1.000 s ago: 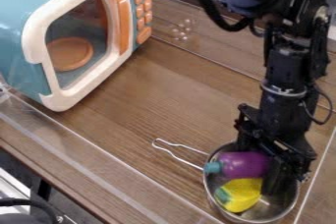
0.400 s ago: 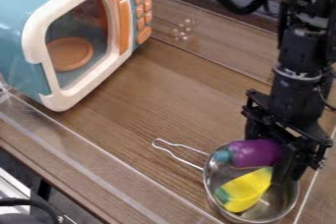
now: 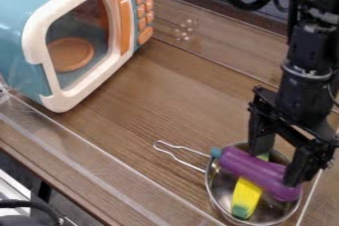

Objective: Remove the eggplant from inside the silver pot and put it on the table

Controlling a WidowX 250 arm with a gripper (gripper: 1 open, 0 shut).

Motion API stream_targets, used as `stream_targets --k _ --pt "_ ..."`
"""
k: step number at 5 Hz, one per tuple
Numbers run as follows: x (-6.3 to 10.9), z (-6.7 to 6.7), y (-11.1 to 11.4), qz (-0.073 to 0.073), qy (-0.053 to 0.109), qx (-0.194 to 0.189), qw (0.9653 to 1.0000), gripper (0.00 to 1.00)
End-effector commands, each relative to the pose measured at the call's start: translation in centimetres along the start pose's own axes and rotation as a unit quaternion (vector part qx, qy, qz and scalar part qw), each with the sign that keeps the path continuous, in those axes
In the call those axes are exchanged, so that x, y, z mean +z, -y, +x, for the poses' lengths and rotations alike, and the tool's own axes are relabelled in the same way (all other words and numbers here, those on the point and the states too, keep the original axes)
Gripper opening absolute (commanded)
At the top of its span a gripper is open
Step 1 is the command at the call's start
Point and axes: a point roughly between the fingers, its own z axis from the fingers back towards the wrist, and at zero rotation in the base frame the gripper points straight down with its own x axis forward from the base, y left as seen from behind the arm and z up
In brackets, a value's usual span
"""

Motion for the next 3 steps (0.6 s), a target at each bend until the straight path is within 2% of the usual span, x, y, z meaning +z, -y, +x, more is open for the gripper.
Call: stream_targets --k 1,3 --pt "0.4 0.1 0.2 0.015 0.027 -0.014 0.9994 1.0" --pt "-2.7 0.2 -0.3 0.029 0.021 -0.027 0.999 1.0"
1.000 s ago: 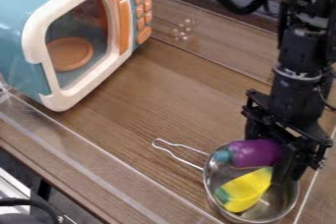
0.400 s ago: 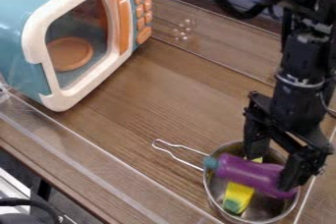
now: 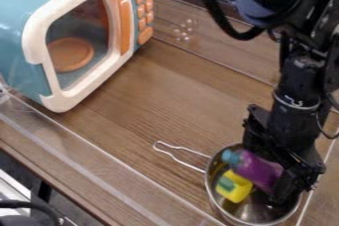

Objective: Remove the eggplant from inside the silver pot and put it on the table

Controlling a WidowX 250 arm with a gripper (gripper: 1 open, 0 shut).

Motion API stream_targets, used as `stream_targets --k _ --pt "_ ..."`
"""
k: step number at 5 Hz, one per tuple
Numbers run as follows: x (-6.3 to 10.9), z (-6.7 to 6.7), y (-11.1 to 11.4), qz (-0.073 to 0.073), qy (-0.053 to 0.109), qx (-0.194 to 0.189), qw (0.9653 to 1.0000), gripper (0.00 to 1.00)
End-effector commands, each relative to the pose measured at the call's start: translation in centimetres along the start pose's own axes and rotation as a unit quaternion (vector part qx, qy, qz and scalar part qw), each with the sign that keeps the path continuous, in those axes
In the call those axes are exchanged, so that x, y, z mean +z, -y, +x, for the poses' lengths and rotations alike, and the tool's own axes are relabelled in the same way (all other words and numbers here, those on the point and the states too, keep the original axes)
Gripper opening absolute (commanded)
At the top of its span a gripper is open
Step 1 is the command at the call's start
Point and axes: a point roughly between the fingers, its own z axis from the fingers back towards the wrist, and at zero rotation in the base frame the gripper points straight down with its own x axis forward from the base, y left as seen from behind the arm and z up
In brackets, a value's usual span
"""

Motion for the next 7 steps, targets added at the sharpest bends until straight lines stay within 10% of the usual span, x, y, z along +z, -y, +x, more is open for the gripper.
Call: stream_targets --k 1,4,5,7 --pt "-0.2 0.1 0.1 0.003 0.003 -0.01 0.9999 1.0" --pt "-1.4 -0.1 -0.2 0.0 -0.009 -0.012 0.9999 1.0" --pt "-0.5 -0.5 -0.2 0.0 -0.015 -0.003 0.9999 0.0" --pt "4.8 -1.6 -0.4 0.014 -0.009 0.039 0.9991 0.0"
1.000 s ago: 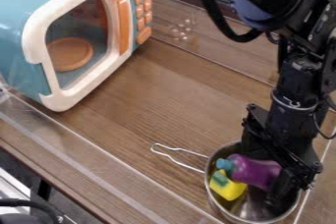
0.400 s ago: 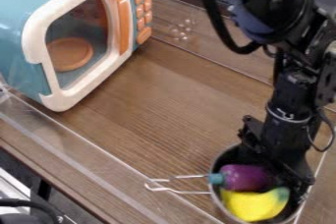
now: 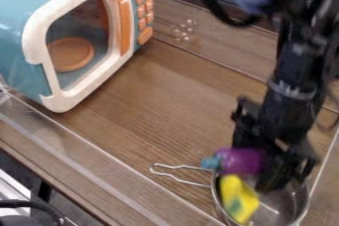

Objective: Remove the eggplant from inside the silver pot and put it on the table

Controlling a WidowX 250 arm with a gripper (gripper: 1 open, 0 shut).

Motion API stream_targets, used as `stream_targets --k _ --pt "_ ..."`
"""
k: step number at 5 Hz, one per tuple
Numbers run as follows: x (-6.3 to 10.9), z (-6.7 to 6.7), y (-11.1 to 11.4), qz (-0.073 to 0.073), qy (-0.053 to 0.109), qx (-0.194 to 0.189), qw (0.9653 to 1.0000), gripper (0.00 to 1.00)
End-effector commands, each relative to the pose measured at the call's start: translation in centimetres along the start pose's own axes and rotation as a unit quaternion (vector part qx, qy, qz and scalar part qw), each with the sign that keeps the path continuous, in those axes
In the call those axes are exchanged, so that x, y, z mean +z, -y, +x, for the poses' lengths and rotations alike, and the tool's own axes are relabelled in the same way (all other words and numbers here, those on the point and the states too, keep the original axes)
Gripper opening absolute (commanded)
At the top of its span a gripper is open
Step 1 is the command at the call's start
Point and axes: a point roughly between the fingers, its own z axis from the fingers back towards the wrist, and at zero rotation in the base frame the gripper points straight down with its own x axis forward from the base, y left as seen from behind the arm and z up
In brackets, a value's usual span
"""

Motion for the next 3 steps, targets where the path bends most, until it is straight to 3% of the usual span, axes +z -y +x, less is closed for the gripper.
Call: stream_targets --k 1,2,3 --pt "6.3 -1.2 -3.6 0.018 0.054 0.068 0.9961 0.0" --pt "8.4 -2.8 -8.5 0.02 0.074 0.148 0.9861 0.0" --pt "6.9 -2.1 -7.3 0.019 0.073 0.147 0.9863 0.0"
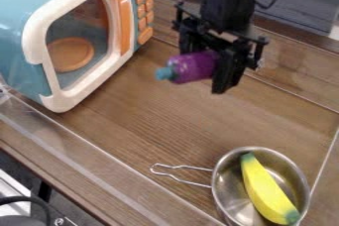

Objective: Remove the eggplant from inside the silver pot and put it on the table

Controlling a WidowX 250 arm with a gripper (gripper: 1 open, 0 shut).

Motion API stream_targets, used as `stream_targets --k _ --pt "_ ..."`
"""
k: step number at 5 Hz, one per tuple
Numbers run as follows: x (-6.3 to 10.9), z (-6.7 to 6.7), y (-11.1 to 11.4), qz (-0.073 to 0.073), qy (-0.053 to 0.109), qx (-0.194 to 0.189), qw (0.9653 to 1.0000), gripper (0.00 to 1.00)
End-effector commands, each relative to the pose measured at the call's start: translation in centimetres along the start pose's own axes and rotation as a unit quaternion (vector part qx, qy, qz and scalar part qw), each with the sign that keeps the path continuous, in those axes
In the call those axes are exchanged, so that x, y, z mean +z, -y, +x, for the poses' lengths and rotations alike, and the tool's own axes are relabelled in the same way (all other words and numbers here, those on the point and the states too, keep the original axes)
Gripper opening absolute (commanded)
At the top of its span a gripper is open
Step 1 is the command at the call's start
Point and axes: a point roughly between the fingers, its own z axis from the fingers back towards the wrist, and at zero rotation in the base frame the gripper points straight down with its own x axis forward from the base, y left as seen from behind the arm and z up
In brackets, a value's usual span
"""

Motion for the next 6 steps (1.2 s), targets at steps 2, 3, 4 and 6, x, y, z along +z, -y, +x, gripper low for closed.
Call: stream_targets --k 2,3,4,6 --pt "-1.0 0.9 1.4 -0.001 0.025 0.033 0.9992 0.0" --pt "-2.1 1.1 2.0 0.0 0.027 0.033 0.9991 0.0" --pt "-3.3 1.5 2.6 -0.001 0.03 0.035 0.9989 0.0" --pt "-3.4 1.6 1.4 -0.003 0.038 0.067 0.997 0.0"
